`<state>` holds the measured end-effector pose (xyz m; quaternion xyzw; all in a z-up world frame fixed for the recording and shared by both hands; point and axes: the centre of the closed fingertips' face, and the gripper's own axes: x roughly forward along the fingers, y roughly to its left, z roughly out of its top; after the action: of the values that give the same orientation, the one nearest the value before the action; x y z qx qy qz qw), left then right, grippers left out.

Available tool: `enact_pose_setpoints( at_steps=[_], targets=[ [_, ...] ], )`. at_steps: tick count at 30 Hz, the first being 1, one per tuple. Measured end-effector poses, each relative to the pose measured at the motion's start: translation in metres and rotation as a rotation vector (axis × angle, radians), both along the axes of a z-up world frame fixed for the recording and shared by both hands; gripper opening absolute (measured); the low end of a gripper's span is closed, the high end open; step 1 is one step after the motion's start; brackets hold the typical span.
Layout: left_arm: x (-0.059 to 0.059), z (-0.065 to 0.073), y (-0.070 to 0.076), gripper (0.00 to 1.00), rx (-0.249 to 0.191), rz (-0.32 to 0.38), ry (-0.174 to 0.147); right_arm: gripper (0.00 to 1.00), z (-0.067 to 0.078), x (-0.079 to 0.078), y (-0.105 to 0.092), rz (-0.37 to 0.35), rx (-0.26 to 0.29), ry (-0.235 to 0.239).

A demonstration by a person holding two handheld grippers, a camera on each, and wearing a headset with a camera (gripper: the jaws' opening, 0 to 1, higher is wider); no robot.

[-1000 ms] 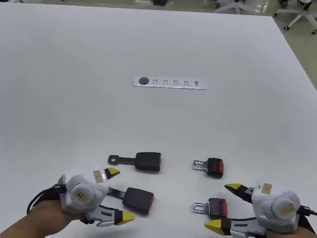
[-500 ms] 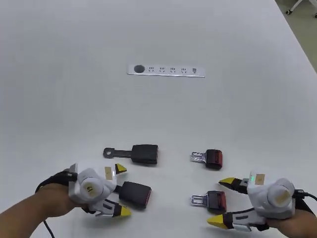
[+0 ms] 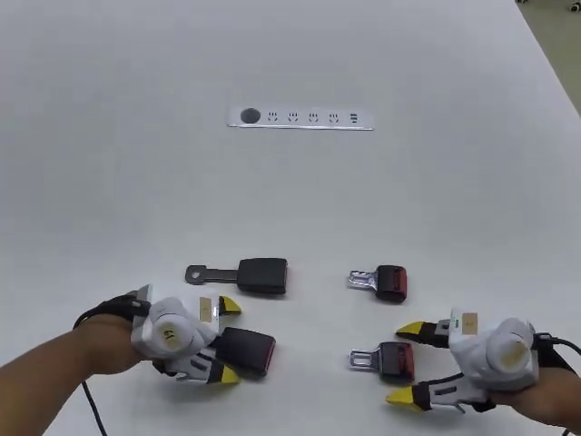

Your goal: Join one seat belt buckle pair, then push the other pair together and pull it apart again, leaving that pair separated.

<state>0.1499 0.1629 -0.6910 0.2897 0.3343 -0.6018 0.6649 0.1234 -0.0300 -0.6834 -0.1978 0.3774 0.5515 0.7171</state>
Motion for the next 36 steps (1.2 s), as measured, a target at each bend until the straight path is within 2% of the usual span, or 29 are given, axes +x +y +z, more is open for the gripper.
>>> enact_pose_setpoints(
  at_steps=[1, 3, 7, 10, 17, 36],
  targets=[
    [-0.0002, 0.0002, -0.0002, 0.55, 0.0, -0.001, 0.001, 0.52, -0.0001, 0.0012, 0.0001, 0.013, -0.005, -0.018],
    [-0.0009, 0.0008, -0.0013, 0.5, -0.002, -0.005, 0.001, 0.48, -0.0013, -0.0012, -0.0011, 0.033, -0.007, -0.017],
    [-0.0035, 0.0013, -0.0034, 0.43, 0.0, -0.006, 0.002, 0.42, -0.0017, 0.004, -0.0039, 0.023, -0.022, -0.024],
    [-0.0042, 0.0004, -0.0032, 0.39, -0.002, 0.007, 0.001, 0.36, -0.003, 0.0044, -0.0068, 0.051, -0.054, -0.046],
    [-0.0047, 0.002, -0.0041, 0.37, -0.007, 0.068, -0.004, 0.36, -0.0063, 0.0009, -0.001, 0.056, -0.054, -0.051],
    [-0.0028, -0.0001, -0.004, 0.35, 0.042, 0.078, 0.006, 0.35, -0.0063, 0.0055, -0.0056, 0.053, -0.075, -0.045]
  ],
)
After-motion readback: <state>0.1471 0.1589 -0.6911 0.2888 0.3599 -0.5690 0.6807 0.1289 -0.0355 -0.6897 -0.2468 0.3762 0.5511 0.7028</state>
